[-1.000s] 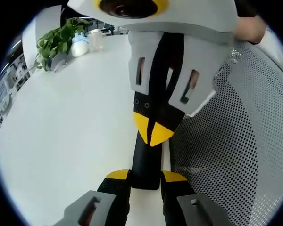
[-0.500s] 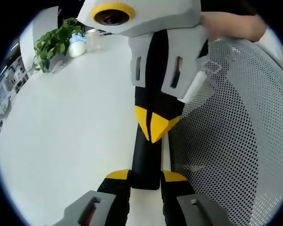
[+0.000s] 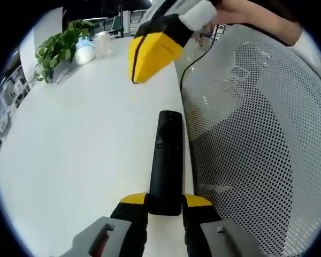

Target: Press the specified remote control buttons in sequence, fully releasing each button before pressing the next.

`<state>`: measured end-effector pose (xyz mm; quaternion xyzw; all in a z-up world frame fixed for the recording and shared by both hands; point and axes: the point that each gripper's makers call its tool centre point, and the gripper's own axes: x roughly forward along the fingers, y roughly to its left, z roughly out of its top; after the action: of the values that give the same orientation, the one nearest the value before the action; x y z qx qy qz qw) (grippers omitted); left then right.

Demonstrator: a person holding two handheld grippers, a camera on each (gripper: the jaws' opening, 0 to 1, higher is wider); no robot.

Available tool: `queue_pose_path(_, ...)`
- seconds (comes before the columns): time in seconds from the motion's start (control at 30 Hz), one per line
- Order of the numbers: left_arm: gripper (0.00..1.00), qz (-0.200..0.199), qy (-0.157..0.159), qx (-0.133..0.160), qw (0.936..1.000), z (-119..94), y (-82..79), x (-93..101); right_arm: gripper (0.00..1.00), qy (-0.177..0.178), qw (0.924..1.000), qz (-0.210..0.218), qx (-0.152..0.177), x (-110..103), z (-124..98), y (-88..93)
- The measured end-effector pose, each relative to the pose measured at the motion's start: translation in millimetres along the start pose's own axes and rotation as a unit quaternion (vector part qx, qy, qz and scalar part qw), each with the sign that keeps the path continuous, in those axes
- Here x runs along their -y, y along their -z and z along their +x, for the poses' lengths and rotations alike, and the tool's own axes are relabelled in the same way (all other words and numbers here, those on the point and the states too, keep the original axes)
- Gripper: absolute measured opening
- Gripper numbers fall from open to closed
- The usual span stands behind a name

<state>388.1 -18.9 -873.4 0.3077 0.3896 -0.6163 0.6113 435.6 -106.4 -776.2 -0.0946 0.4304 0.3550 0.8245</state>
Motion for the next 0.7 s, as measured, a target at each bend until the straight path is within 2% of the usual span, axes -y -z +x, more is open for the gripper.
queue_pose_path(0.17, 0.24, 0.010, -0.001, -0.007, 0.9999, 0, 0.2, 0.8, 0.00, 0.022, 0.9972, 0.026, 0.067, 4, -34, -12.4)
queue_pose_path(0.23, 0.24, 0.015, -0.002, -0.011, 0.9998, 0, 0.4, 0.8, 0.00, 0.063, 0.9911, 0.022, 0.115, 14, -56, -22.7)
queue_pose_path(0.3, 0.24, 0.021, -0.003, -0.013, 0.9997, 0, 0.8, 1.0, 0.00, 0.101, 0.9844, 0.010, 0.143, 23, -74, -28.7)
queue_pose_path(0.4, 0.24, 0.024, -0.004, -0.014, 0.9996, 0, 1.1, 1.0, 0.00, 0.157, 0.9754, -0.007, 0.154, 37, -94, -29.9)
queue_pose_path(0.43, 0.24, 0.026, -0.004, -0.014, 0.9996, 0, 1.1, 1.0, 0.00, 0.166, 0.9737, -0.010, 0.156, 39, -97, -30.0)
queue_pose_path(0.53, 0.24, 0.029, -0.007, -0.014, 0.9995, 0, 1.1, 1.4, 0.02, 0.214, 0.9587, -0.018, 0.186, 50, -118, -32.1)
queue_pose_path(0.7, 0.24, 0.037, -0.013, -0.016, 0.9991, 1, 1.7, 1.0, 0.14, 0.250, 0.9449, -0.006, 0.211, 57, -136, -26.3)
